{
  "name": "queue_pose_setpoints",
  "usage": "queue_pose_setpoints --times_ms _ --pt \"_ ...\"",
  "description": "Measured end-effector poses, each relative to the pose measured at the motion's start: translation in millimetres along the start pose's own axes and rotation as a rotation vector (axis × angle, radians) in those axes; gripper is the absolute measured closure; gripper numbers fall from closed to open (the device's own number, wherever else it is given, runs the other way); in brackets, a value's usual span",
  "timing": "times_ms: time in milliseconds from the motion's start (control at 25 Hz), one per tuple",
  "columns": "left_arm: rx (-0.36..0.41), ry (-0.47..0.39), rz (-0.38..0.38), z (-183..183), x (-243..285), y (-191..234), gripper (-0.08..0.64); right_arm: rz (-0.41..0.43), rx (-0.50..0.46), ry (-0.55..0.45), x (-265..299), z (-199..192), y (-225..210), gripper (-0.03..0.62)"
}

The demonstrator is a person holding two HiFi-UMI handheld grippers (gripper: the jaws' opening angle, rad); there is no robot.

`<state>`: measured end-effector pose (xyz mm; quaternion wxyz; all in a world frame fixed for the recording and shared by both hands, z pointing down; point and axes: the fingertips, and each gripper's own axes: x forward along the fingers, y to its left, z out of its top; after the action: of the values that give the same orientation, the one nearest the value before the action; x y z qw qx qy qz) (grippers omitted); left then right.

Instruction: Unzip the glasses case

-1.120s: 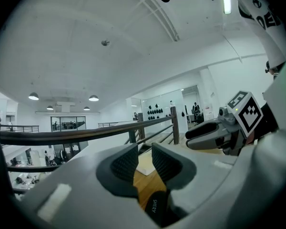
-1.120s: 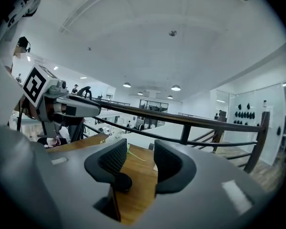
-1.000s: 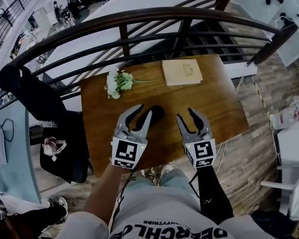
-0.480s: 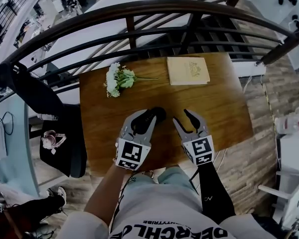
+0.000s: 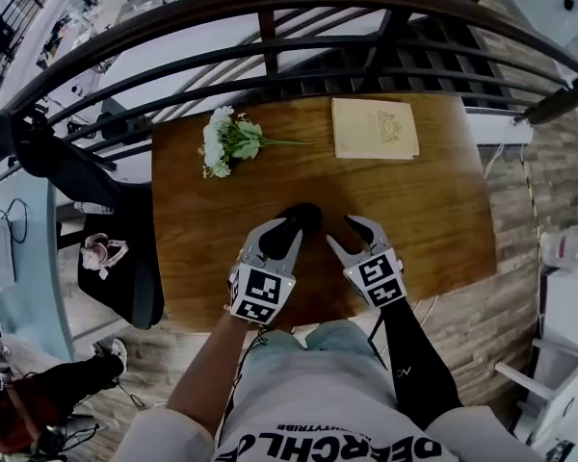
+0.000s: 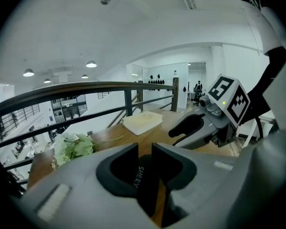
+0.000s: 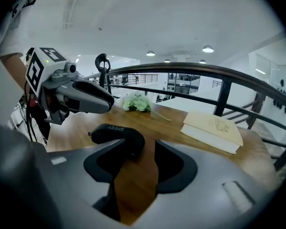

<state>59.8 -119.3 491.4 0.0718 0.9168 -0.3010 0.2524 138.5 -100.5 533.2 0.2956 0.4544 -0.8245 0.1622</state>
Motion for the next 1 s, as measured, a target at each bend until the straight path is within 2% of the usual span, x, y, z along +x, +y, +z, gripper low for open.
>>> queue_pose_setpoints --times_ms 200,480,680,1000 --pt "-0.047 0.069 0.015 -22.4 9.0 -1.8 0.469 0.082 -0.04 0.074 24.7 -20.6 7.6 0.377" --pt "-0.074 0.101 0.048 -38.0 11.0 -0.8 0.469 0.171 -0.095 0.181 52.6 -50.4 19.6 0.392" --pt "-0.099 0.171 0.062 -66.8 18.8 2.0 0.469 0.175 -0.123 0.183 62.5 -50.5 23.2 0.413" --pt "-0.111 0.137 0.104 -72.1 18.6 7.0 0.499 0.161 -0.123 0.209 77.1 -51.1 23.9 0.449"
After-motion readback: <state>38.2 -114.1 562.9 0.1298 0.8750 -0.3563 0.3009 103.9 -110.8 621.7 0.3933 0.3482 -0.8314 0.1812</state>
